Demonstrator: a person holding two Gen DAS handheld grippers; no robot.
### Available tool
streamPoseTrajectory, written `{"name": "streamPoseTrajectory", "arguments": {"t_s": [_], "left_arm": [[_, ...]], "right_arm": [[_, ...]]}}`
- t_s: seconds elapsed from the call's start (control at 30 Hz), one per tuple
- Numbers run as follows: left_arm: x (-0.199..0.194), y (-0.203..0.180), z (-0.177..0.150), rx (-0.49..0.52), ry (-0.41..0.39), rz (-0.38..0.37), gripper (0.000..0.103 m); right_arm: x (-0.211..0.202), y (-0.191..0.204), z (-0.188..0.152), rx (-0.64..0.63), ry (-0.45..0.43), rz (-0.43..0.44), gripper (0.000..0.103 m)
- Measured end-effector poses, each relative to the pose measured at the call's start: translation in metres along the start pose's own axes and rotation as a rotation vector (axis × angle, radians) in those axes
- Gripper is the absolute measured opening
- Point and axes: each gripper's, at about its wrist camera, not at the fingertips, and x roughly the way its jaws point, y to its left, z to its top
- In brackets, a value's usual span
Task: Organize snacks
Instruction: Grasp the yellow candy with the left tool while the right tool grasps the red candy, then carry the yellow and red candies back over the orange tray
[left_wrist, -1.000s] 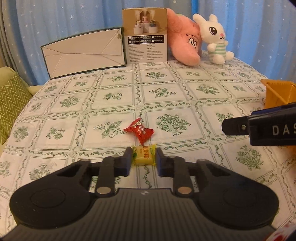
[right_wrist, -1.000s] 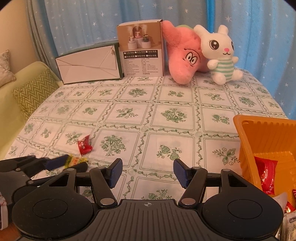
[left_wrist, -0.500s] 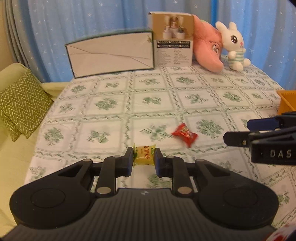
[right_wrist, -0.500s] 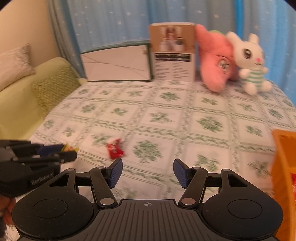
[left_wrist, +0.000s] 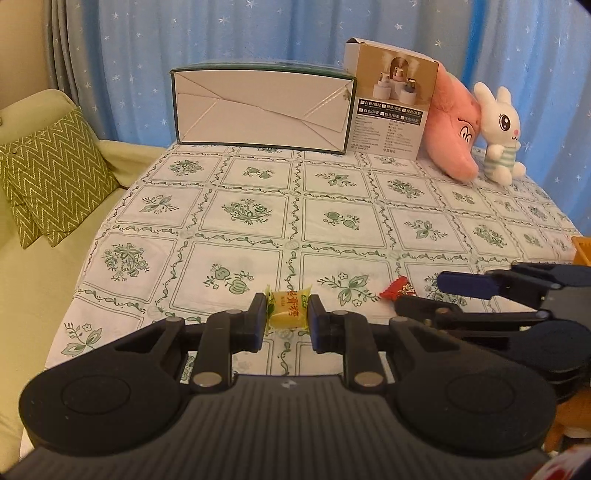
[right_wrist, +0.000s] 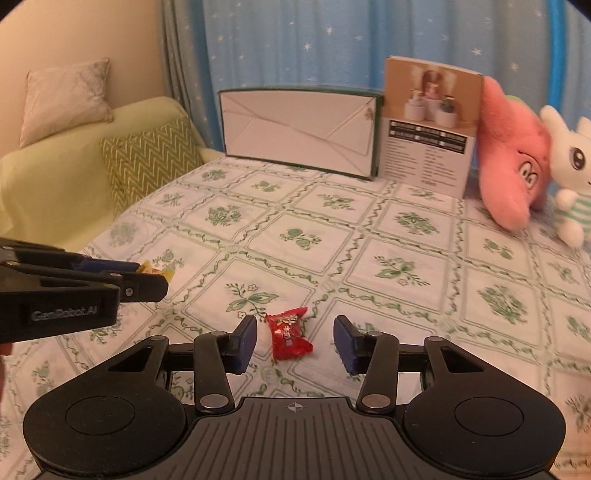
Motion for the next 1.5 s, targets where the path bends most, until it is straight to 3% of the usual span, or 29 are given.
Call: {"name": "streamPoseTrajectory", "arguments": {"t_s": [0.2,0.27,0.63,0.87,1.5], "left_arm": [[0.002,-0.001,0.001,-0.005,0.006,-0.015,0.021],[0.002,-0.002,0.001,-0.003,0.008,-0.021,0.021],[-0.008,-0.022,-0.003,0.041,0.000,-0.076,0.021],[-0.036,-0.049,-0.013,0.046,-0.011,-0.145,0.021],[-0.179,-0.123,-0.059,0.049,-0.046,-0.235,0.021]], "right_arm": [[0.018,0.003,-0.003,-0.025,0.024,-0.013,0.031],[0.018,0.003,-0.004,-0.038,0.021,-0.015,0.019],[-0.027,0.000,-0.001,0.020,-0.011,-0.064,0.019],[-0.080,-0.007,-0.014,0.128,-0.021,-0.135,0.019],[-0.262,-0.007,-0.081,0.339,-0.069,-0.280,0.019]]}}
